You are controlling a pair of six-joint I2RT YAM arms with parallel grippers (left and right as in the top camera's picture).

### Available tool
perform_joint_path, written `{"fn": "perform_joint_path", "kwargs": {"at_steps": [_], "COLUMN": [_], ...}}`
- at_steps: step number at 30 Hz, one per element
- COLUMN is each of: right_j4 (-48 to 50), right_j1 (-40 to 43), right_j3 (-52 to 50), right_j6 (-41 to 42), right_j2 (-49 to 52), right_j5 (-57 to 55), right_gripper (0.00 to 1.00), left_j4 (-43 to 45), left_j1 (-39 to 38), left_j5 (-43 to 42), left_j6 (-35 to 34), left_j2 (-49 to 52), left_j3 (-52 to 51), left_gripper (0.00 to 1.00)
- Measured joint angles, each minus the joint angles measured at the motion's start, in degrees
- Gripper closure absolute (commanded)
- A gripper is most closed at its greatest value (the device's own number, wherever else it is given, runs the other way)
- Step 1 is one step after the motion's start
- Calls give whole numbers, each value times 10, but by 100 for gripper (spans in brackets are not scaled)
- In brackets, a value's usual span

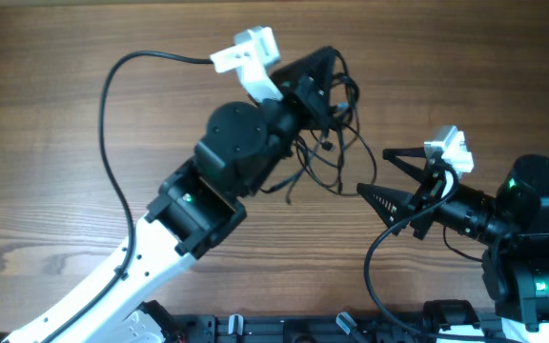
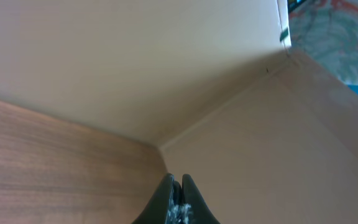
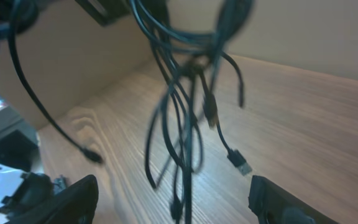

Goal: Untangle cables

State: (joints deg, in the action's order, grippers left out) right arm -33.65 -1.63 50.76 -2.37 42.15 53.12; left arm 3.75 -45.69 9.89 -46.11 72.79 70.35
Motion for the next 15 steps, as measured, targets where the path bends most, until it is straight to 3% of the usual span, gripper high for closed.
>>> {"fn": "perform_joint_path", "kwargs": {"at_steps": [7,15], "right_j4": [3,12], "right_j1": [0,0], "right_j3": [0,0], "right_j6": [9,10], "right_j2": [0,0], "right_j5": [52,73], "right_gripper": [34,27], "left_j4": [16,16], "left_j1": [-25,-34], "left_j5": [0,-4], "left_j6": [0,0], "left_j2": [20,20], "left_j3": [0,0], "left_gripper": [96,96]}}
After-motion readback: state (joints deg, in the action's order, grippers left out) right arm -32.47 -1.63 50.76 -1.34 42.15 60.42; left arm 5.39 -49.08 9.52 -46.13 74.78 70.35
